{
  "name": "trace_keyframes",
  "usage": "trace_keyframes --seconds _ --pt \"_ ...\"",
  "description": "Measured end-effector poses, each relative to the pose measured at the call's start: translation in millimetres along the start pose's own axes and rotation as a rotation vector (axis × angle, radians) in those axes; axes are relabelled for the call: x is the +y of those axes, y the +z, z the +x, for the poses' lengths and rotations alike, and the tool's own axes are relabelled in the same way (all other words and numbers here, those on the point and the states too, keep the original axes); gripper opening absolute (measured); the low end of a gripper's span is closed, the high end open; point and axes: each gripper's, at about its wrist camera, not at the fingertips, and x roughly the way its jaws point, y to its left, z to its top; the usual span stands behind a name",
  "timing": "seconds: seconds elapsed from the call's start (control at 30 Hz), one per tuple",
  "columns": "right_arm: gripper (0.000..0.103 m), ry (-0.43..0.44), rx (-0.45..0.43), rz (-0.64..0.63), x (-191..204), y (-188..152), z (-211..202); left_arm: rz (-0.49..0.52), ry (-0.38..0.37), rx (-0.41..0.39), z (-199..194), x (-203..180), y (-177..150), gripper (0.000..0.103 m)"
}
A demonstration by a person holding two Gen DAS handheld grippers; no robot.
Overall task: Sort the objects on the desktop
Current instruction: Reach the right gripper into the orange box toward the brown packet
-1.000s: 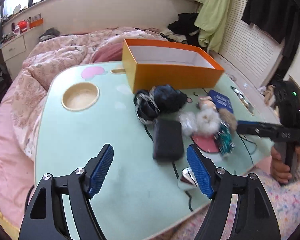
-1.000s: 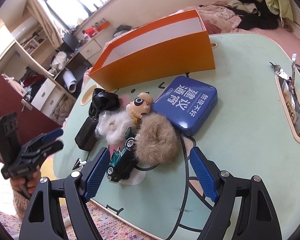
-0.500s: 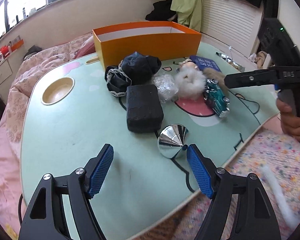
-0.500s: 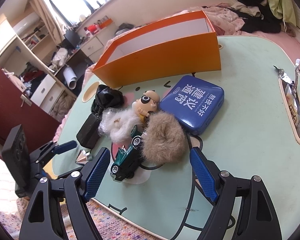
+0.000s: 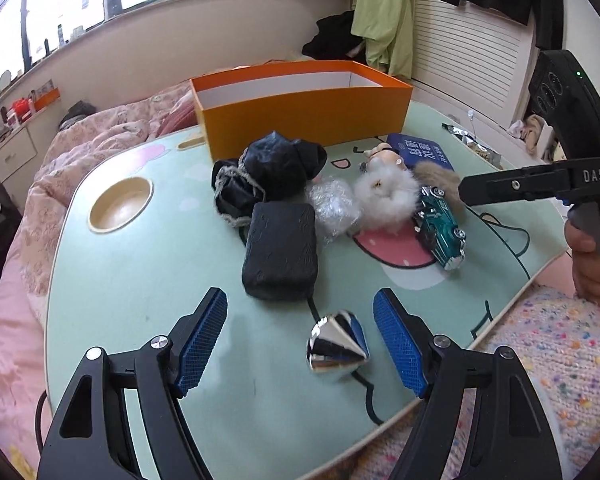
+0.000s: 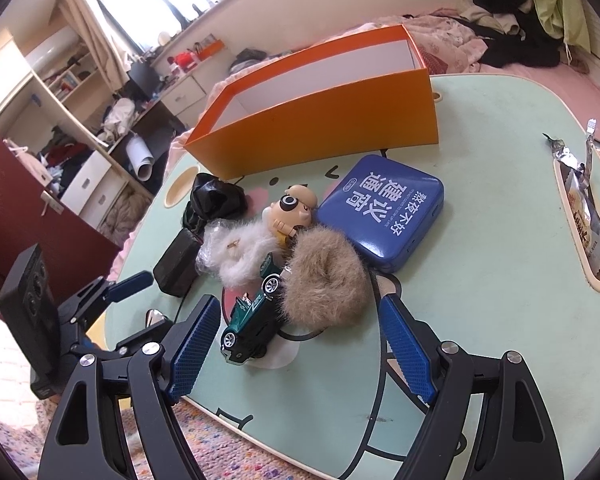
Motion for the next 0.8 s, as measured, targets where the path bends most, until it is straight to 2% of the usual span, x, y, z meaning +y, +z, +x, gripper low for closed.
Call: trace_keyframes --seconds 0.17,0.3,0.43,0.5,0.6,0.73,0.8 --pt "0.081 -0.009 -0.014 -0.016 3 4 -4 -0.051 -0.008 0.014 -2 -1 -16 0.076" --pt "0.081 -0.008 -0.033 -0.041 11 14 -8 -0.041 0.017 -0.017 1 -7 -19 0.078" --pt "0.081 -0.033 -0.065 -0.115 29 38 -16 -0.018 0.051 -0.041 8 -17 -19 0.086" --pt "0.081 -0.049 -0.065 -0.144 39 62 -16 -0.017 0.051 -0.057 11 -21 -19 0.092" --pt "0.081 -0.041 -0.027 -0.156 51 98 -9 -0.015 0.053 -0.069 16 -24 -17 0.103" --pt "0.081 0.014 0.073 -0.147 69 150 20 -0.015 0.050 -0.076 17 -23 -15 0.103" --pt "0.081 0.028 0.150 -0.120 74 171 46 -0.014 0.049 -0.078 18 -22 -14 0.103"
